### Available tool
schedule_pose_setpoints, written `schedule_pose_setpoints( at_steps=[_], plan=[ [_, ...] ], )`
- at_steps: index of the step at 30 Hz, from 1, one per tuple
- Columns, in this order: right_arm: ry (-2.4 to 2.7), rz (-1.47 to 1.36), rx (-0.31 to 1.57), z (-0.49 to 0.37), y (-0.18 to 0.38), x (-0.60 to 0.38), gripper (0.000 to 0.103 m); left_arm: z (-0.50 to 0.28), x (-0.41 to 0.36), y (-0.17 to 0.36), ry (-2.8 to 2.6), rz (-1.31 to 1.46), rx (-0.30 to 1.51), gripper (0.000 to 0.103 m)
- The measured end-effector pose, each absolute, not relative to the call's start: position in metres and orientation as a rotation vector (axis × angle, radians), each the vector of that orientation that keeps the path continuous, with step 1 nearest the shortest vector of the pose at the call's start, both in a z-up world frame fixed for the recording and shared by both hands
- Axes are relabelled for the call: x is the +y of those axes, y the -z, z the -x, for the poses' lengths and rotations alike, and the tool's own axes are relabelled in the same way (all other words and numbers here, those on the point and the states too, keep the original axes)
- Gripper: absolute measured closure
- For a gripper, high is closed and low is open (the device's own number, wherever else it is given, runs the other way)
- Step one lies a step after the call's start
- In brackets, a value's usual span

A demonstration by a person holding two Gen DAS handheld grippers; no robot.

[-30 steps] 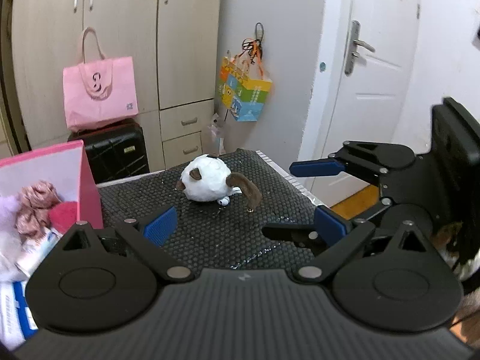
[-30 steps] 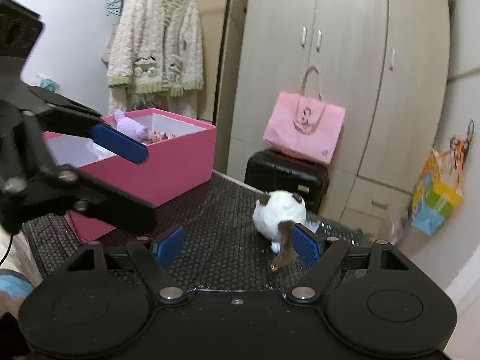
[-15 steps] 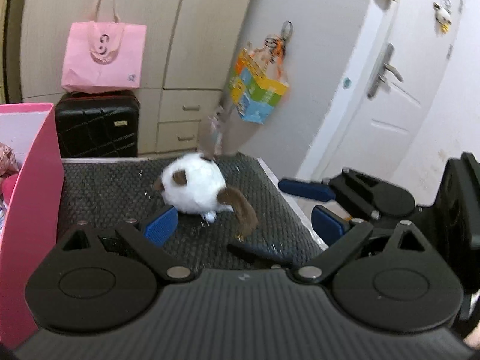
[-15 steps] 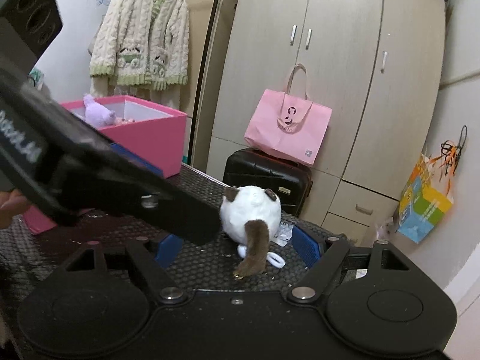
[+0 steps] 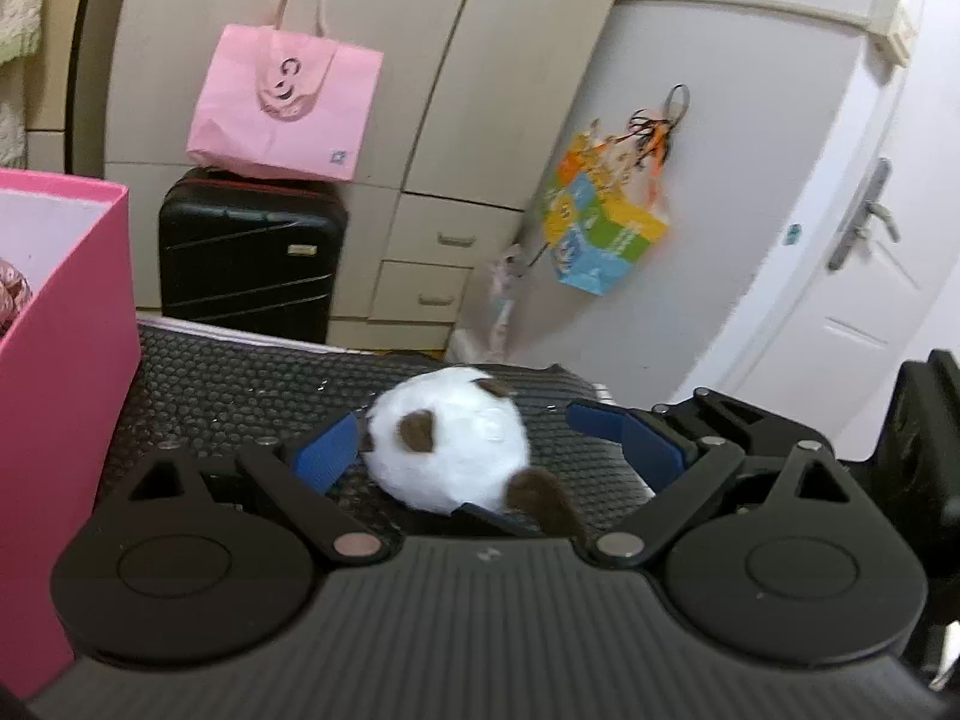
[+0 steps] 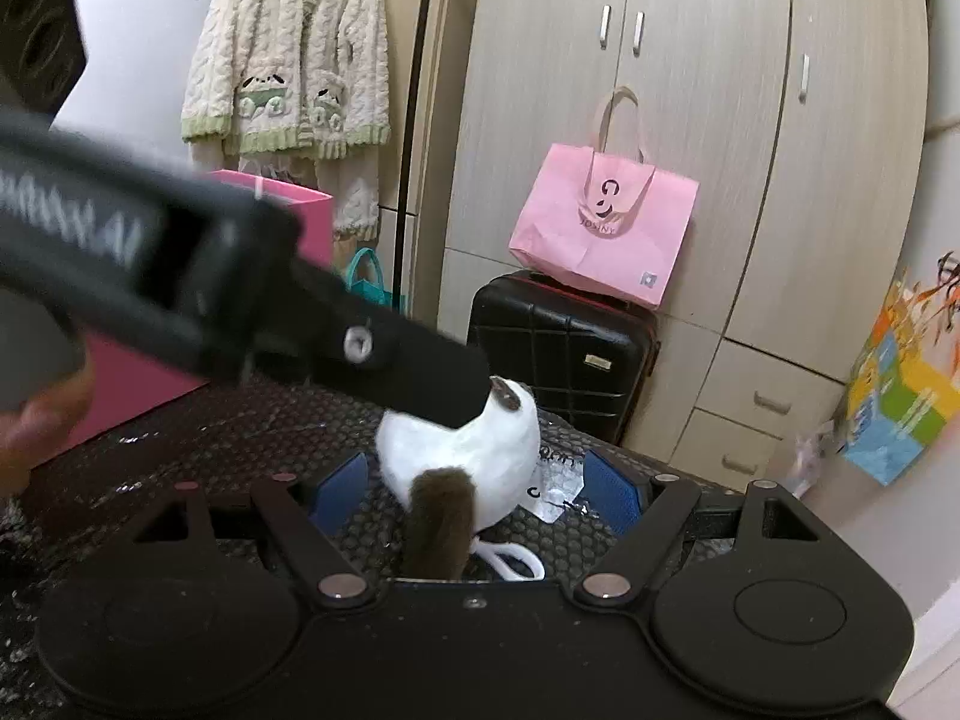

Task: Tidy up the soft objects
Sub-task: 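Close the left and right grippers together on the white panda plush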

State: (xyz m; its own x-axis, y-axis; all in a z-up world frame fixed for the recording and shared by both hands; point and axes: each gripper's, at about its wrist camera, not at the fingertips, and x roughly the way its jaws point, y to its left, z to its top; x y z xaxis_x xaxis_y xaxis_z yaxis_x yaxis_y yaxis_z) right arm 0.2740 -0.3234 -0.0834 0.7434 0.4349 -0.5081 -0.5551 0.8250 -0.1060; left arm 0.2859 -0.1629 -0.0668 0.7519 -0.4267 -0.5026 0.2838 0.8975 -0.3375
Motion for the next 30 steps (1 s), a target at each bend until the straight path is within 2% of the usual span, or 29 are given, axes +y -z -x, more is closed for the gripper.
schedule_pose_setpoints(
  at_steps=[10, 13, 15, 16, 19, 30],
  plan=[
    [-0.595, 0.245, 0.574, -0.296, 0.096, -0.319, 0.019, -0.303, -0.157, 0.084, 0.395, 0.280, 0.632, 0.013],
    [-0.616, 0.204, 0.599, -0.303, 0.103, -0.322, 0.021, -0.308, -0.157, 0.091, 0.389, 0.284, 0.661, 0.024],
    [-0.639, 0.171, 0.608, -0.305, 0.105, -0.323, 0.026, -0.311, -0.159, 0.095, 0.403, 0.279, 0.685, 0.038],
    [-0.657, 0.149, 0.612, -0.305, 0.106, -0.324, 0.032, -0.311, -0.159, 0.097, 0.414, 0.277, 0.696, 0.039],
    [-0.657, 0.116, 0.599, -0.304, 0.106, -0.327, 0.038, -0.310, -0.162, 0.098, 0.406, 0.253, 0.685, 0.041],
    [-0.603, 0.128, 0.577, -0.288, 0.104, -0.321, 0.043, -0.306, -0.171, 0.095, 0.385, 0.231, 0.712, 0.043]
  ],
)
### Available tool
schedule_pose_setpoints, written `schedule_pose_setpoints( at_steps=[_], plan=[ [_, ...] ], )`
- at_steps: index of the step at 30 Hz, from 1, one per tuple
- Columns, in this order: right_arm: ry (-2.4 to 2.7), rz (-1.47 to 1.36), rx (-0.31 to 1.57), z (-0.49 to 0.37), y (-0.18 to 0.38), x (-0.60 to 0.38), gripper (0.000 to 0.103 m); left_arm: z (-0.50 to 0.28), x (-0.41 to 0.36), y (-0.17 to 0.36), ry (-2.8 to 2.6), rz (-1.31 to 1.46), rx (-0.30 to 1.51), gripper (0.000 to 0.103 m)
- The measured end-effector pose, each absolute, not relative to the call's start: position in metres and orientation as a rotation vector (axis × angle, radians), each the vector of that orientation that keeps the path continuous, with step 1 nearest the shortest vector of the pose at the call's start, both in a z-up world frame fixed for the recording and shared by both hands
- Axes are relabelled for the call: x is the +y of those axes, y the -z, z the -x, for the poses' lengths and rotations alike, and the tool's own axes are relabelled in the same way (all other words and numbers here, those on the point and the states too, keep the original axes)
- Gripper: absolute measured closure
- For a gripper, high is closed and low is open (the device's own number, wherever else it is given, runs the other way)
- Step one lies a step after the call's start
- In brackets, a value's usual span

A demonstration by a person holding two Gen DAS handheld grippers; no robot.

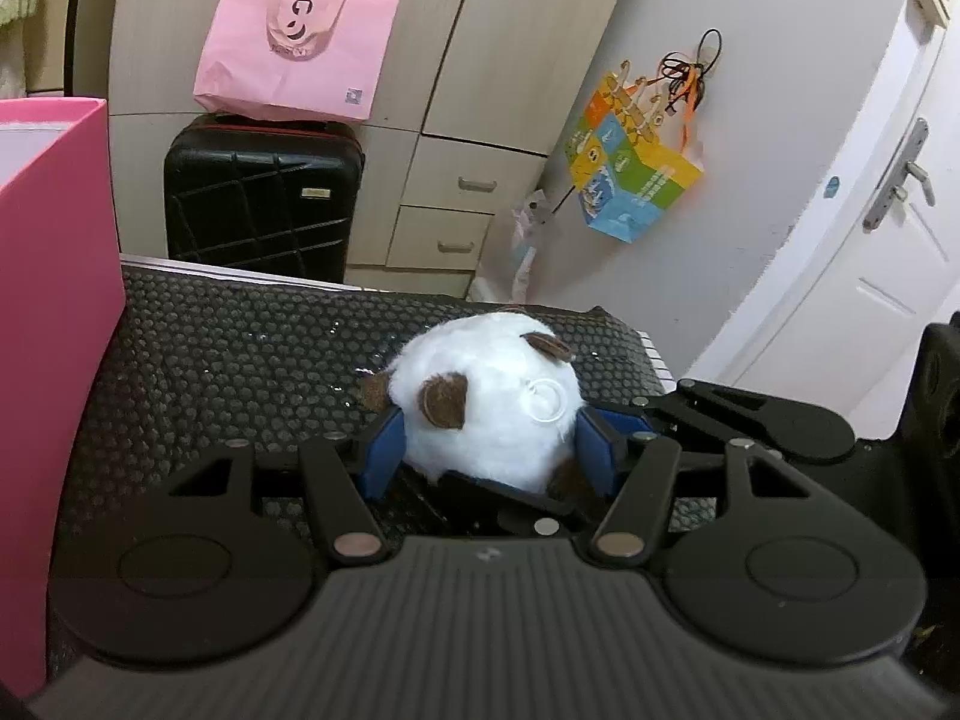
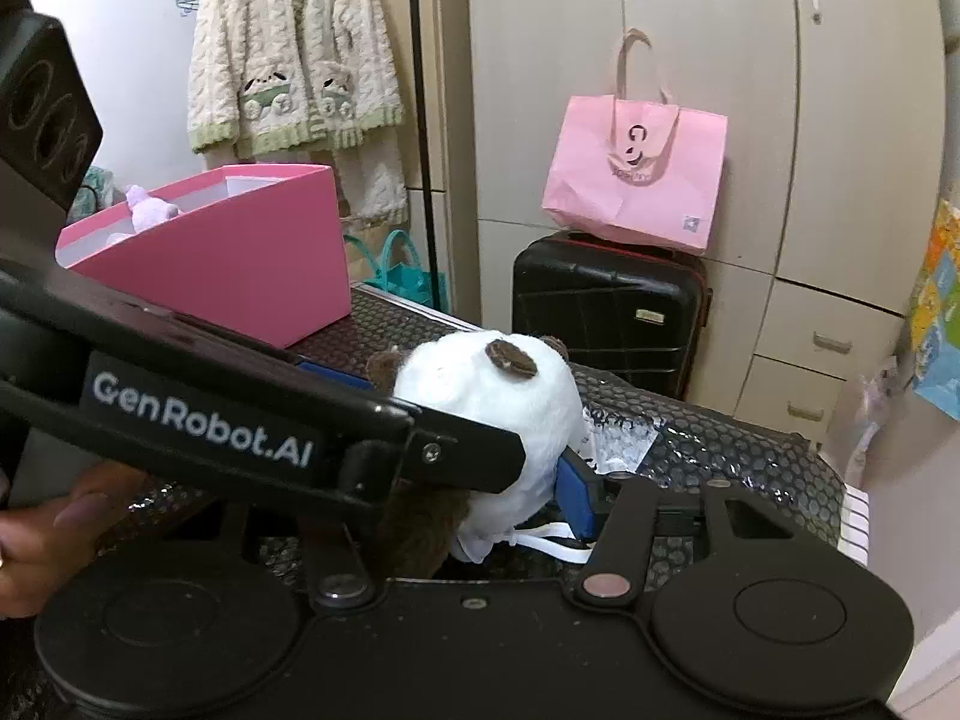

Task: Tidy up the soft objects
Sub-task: 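Close the left and right grippers together on the white panda plush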

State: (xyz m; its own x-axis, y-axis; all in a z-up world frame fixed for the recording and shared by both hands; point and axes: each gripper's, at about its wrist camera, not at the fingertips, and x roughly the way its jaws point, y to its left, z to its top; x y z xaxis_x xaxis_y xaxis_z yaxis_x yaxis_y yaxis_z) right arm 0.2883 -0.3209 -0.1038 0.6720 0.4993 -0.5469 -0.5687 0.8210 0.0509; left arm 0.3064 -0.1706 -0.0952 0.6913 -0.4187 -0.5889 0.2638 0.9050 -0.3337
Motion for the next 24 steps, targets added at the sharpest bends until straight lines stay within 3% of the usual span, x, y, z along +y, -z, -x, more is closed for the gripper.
schedule_pose_setpoints(
  at_steps=[24],
  plan=[
    [-0.465, 0.003, 0.669, -0.197, 0.080, -0.312, 0.043, -0.223, -0.159, 0.068, 0.544, 0.122, 0.805, 0.044]
  ],
)
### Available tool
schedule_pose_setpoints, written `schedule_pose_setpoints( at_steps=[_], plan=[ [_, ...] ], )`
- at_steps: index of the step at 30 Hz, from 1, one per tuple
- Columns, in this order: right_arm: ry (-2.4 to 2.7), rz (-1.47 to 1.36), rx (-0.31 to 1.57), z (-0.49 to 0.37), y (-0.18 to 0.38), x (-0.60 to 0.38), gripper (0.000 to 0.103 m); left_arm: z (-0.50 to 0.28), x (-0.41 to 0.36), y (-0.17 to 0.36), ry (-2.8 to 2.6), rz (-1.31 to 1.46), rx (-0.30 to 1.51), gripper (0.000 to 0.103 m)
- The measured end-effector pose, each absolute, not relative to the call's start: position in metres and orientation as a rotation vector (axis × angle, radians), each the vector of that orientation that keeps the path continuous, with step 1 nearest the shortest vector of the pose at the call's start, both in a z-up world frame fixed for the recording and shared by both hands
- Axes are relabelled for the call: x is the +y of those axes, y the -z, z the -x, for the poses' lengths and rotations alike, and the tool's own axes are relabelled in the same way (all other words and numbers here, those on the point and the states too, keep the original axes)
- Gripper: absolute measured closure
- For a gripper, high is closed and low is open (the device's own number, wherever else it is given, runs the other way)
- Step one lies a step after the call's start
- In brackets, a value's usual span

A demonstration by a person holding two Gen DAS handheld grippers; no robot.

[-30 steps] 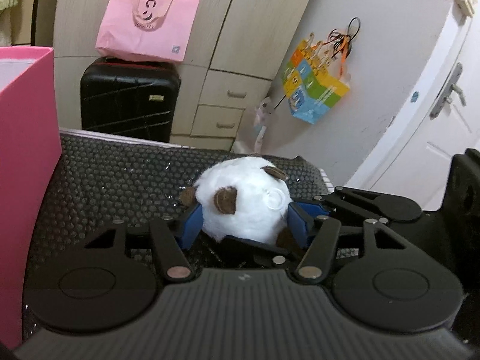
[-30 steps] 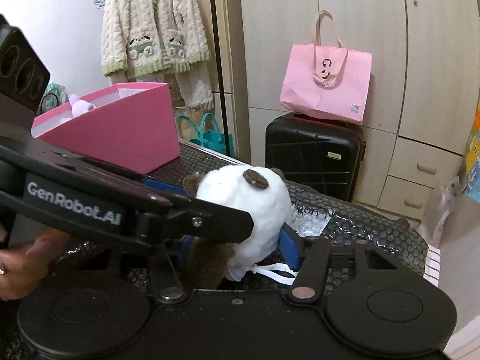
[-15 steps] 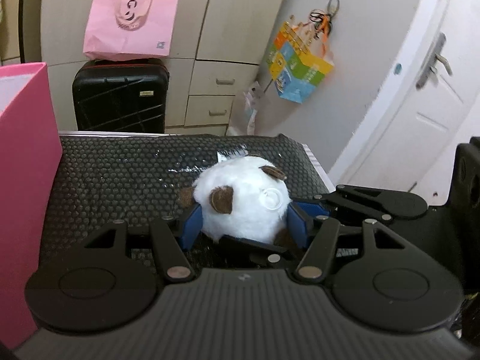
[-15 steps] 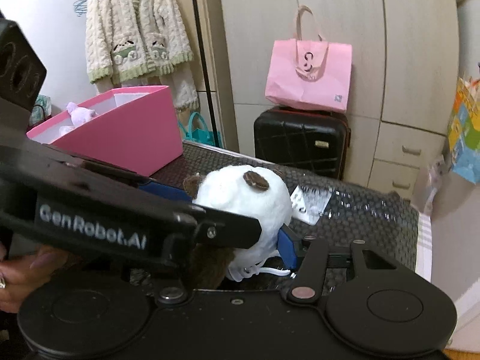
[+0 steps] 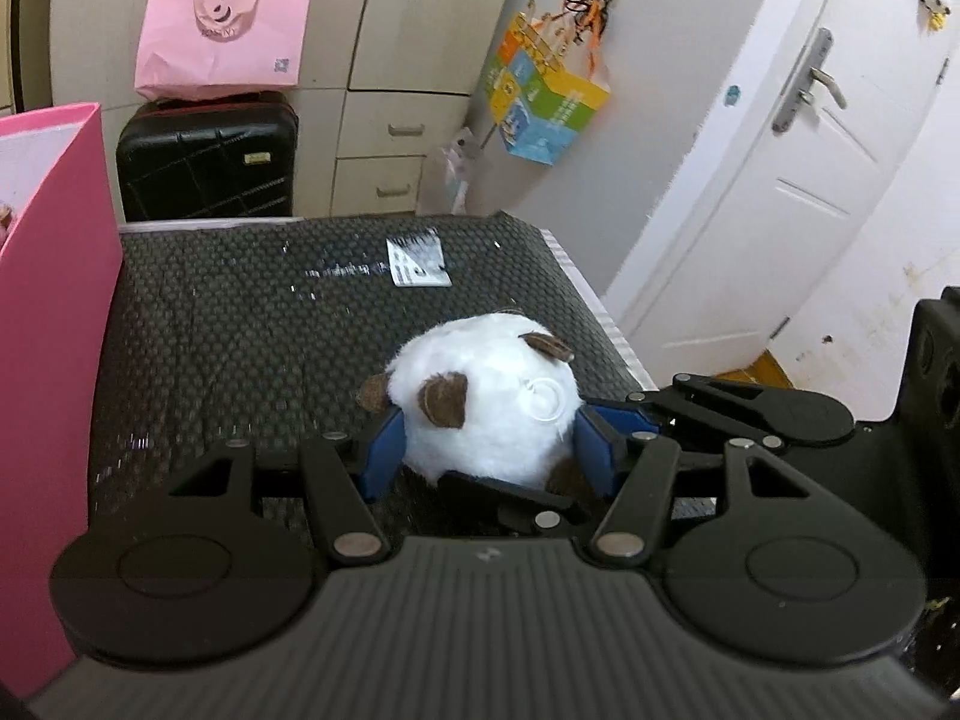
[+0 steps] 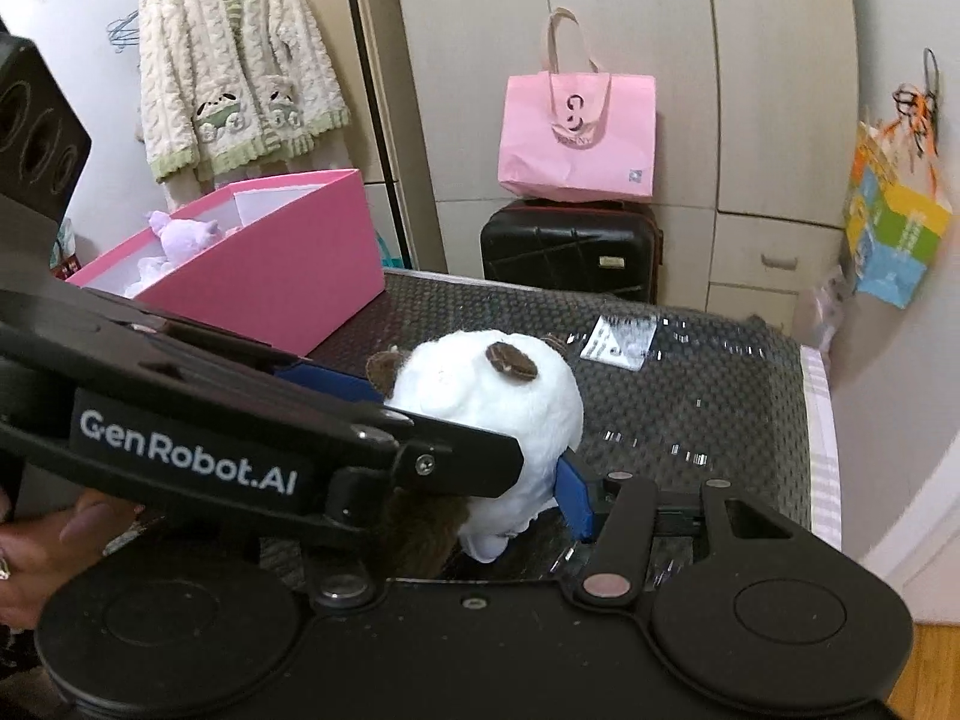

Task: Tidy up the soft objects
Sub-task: 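Close the left and right grippers together on the white panda plush, then lift and carry the panda plush with both grippers over the pink box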

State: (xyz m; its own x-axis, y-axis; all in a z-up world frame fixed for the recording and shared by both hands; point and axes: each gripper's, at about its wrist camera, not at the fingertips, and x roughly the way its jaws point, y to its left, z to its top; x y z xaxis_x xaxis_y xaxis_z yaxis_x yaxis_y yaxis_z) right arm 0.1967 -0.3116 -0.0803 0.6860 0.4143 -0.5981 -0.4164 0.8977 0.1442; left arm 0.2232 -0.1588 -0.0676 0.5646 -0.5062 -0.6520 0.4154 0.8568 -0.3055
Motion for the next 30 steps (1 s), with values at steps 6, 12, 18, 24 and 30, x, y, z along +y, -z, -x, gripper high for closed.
schedule_pose_setpoints(
  at_steps=[6, 12, 18, 24, 30],
  plan=[
    [-0.456, -0.002, 0.634, -0.156, 0.067, -0.299, 0.043, -0.184, -0.142, 0.051, 0.564, 0.132, 0.778, 0.044],
    [-0.441, 0.011, 0.633, -0.123, 0.055, -0.282, 0.042, -0.152, -0.130, 0.038, 0.584, 0.099, 0.782, 0.044],
    [-0.481, 0.037, 0.634, -0.097, 0.045, -0.267, 0.042, -0.135, -0.107, 0.031, 0.608, 0.100, 0.810, 0.044],
    [-0.533, 0.040, 0.658, -0.078, 0.040, -0.248, 0.042, -0.115, -0.081, 0.024, 0.619, 0.077, 0.858, 0.044],
    [-0.606, 0.044, 0.664, -0.059, 0.023, -0.227, 0.042, -0.096, -0.046, 0.006, 0.641, 0.109, 0.891, 0.044]
  ],
)
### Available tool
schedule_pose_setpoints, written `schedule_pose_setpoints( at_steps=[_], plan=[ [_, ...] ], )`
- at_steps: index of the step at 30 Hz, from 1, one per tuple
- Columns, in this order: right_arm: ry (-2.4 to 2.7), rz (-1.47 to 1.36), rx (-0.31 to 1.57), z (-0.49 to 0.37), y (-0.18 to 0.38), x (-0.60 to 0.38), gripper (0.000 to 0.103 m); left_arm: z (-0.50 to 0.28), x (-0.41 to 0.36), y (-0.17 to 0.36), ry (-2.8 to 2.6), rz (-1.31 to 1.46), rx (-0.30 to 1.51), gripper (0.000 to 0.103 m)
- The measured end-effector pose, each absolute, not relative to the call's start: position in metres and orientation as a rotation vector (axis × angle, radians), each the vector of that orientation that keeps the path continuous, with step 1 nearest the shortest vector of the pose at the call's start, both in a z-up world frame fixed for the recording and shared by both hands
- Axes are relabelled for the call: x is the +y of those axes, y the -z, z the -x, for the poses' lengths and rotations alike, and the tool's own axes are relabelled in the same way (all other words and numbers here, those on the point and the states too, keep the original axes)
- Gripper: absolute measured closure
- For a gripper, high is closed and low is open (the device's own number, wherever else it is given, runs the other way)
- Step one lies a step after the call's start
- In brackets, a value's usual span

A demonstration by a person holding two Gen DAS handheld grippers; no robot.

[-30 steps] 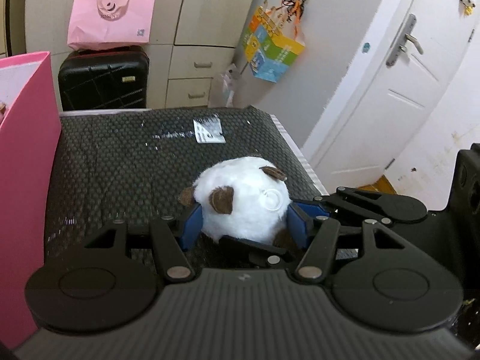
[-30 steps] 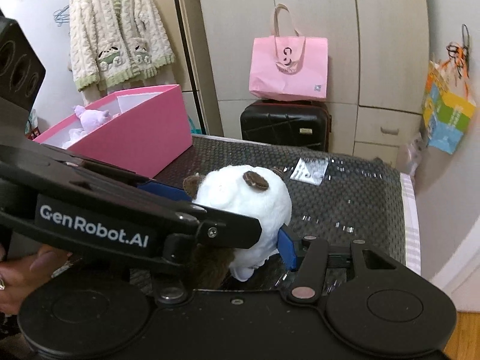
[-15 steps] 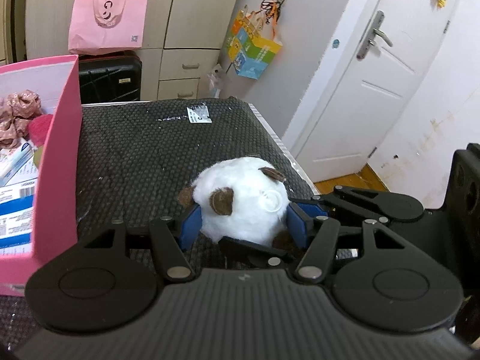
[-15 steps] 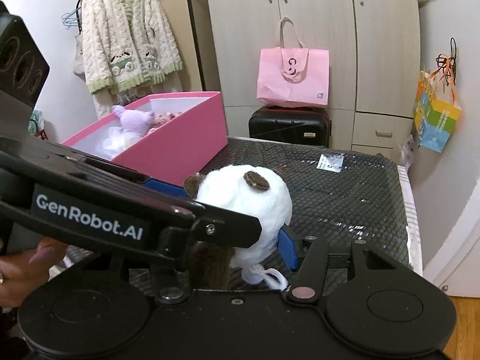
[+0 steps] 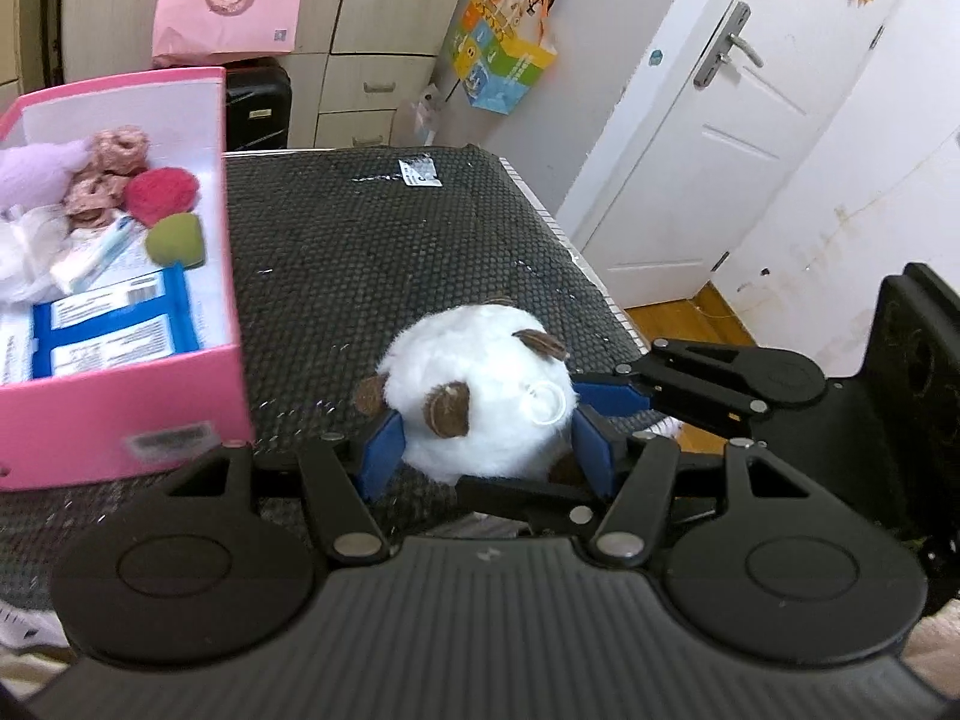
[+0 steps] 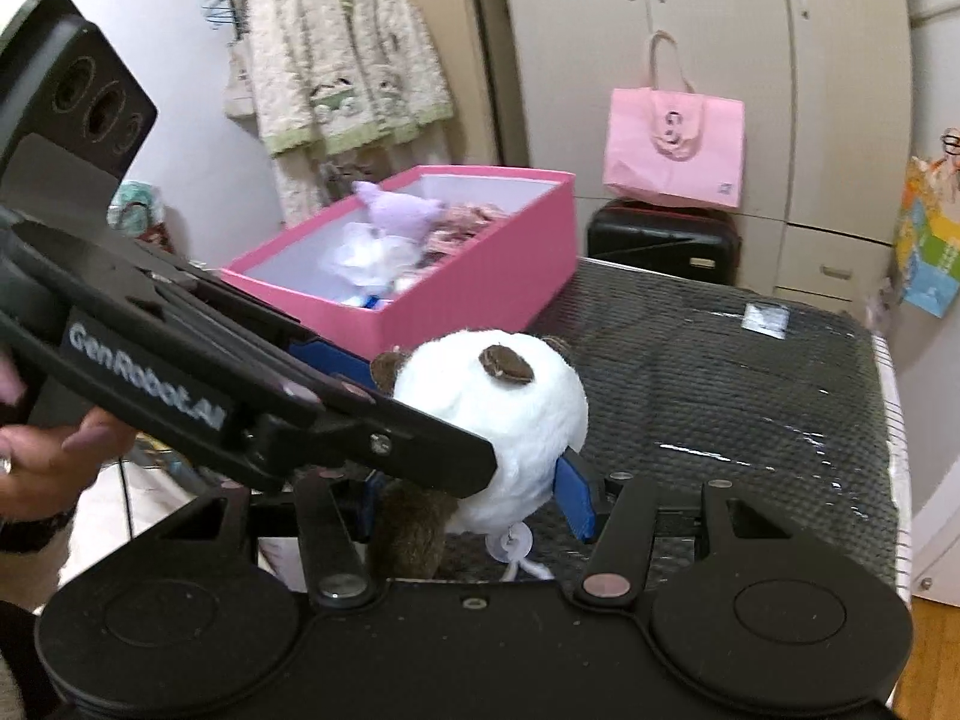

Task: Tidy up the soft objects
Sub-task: 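Lift and carry the panda plush with both grippers over the pink box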

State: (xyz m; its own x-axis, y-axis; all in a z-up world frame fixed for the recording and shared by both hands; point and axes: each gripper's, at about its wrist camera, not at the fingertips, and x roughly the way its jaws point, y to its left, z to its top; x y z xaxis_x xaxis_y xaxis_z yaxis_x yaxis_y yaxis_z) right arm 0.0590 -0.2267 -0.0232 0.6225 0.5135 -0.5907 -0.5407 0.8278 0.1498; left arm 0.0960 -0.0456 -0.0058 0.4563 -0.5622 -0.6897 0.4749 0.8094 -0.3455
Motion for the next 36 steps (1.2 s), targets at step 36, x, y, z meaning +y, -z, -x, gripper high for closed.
schedule_pose_setpoints(
  at_steps=[36],
  plan=[
    [-0.801, 0.029, 0.612, -0.197, -0.008, -0.083, 0.040, -0.179, 0.104, -0.017, 0.365, 0.200, 0.652, 0.043]
  ],
)
